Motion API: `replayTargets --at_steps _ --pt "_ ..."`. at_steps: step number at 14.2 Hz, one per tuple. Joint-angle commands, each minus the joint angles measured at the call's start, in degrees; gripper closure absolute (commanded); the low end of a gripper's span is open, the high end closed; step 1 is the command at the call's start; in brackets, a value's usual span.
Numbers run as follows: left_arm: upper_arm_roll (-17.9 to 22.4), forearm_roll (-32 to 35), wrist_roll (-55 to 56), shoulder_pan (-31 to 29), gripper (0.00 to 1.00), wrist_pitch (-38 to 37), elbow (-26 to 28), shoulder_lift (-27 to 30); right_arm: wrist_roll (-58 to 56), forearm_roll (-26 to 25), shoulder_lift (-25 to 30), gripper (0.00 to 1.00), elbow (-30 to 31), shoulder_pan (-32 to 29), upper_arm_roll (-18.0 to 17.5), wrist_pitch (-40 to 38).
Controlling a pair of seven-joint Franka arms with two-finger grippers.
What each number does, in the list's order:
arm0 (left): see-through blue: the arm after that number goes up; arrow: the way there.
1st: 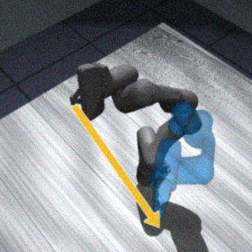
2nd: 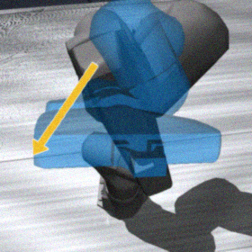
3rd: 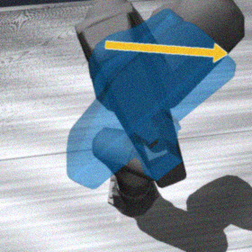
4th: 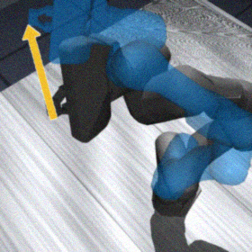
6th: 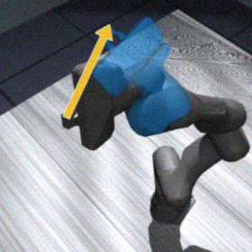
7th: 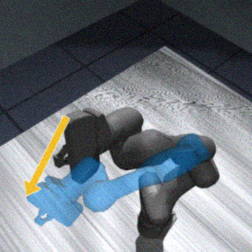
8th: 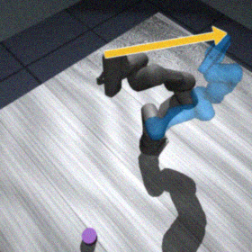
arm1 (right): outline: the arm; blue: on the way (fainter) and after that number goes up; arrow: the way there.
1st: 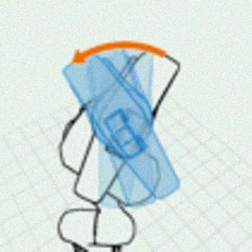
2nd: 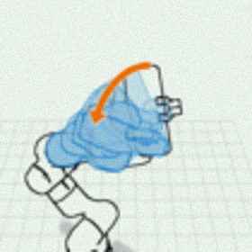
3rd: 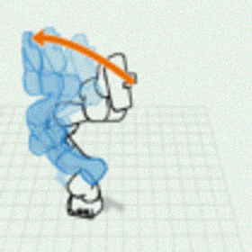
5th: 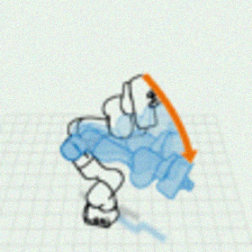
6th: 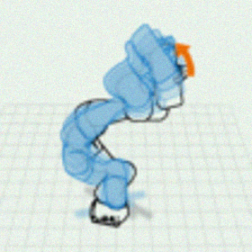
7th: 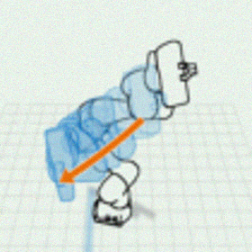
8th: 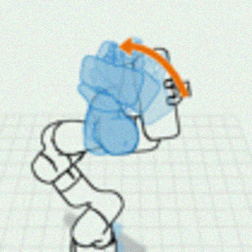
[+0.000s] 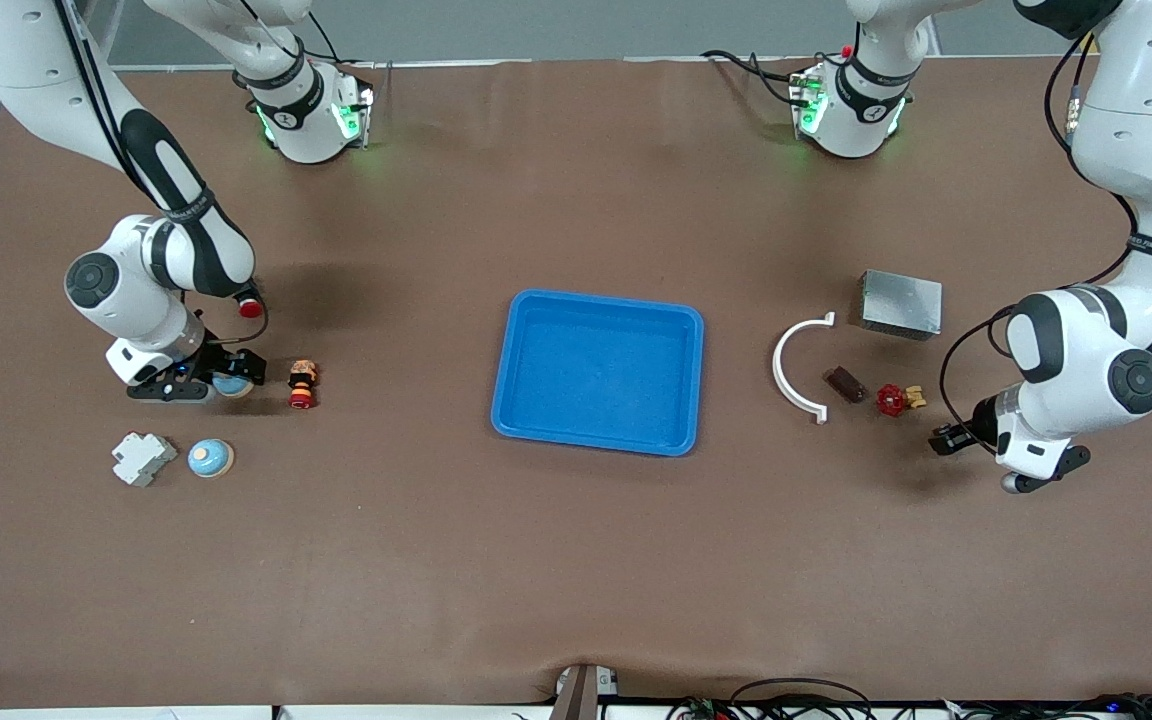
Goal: Place electrolytic capacitor and blue bell in tray
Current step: 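Grasp the capacitor with the left gripper while the right gripper grasps the bell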
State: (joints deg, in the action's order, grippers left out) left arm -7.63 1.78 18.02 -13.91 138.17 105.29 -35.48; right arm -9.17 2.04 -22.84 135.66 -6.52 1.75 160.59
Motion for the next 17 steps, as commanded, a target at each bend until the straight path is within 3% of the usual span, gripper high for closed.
replayTargets --at_steps 1,3,8,12,17 --pt "-0.1 0.68 1.05 -0.15 1.0 -0.18 -0.7 0.06 0.73 0.25 2.27 0.0 1.45 0.01 0.01 -1.15" --pt "-0.1 0.77 1.32 -0.24 1.0 -0.18 -0.62 1.11 0.65 0.25 2.36 0.0 1.45 0.01 0.01 -1.24" --pt "-2.46 0.5 4.74 0.2 1.0 -8.26 1.74 11.02 0.65 0.16 4.82 0.0 1.01 0.19 -0.08 -4.14" --pt "-11.42 0.15 14.92 0.29 1.0 -12.91 2.72 15.52 0.65 0.16 5.61 0.0 0.92 0.19 -0.08 -5.02" --pt "-22.75 0.33 31.07 0.37 1.0 -17.93 3.86 16.67 0.47 0.16 5.44 0.06 1.01 0.19 -0.08 -4.41"
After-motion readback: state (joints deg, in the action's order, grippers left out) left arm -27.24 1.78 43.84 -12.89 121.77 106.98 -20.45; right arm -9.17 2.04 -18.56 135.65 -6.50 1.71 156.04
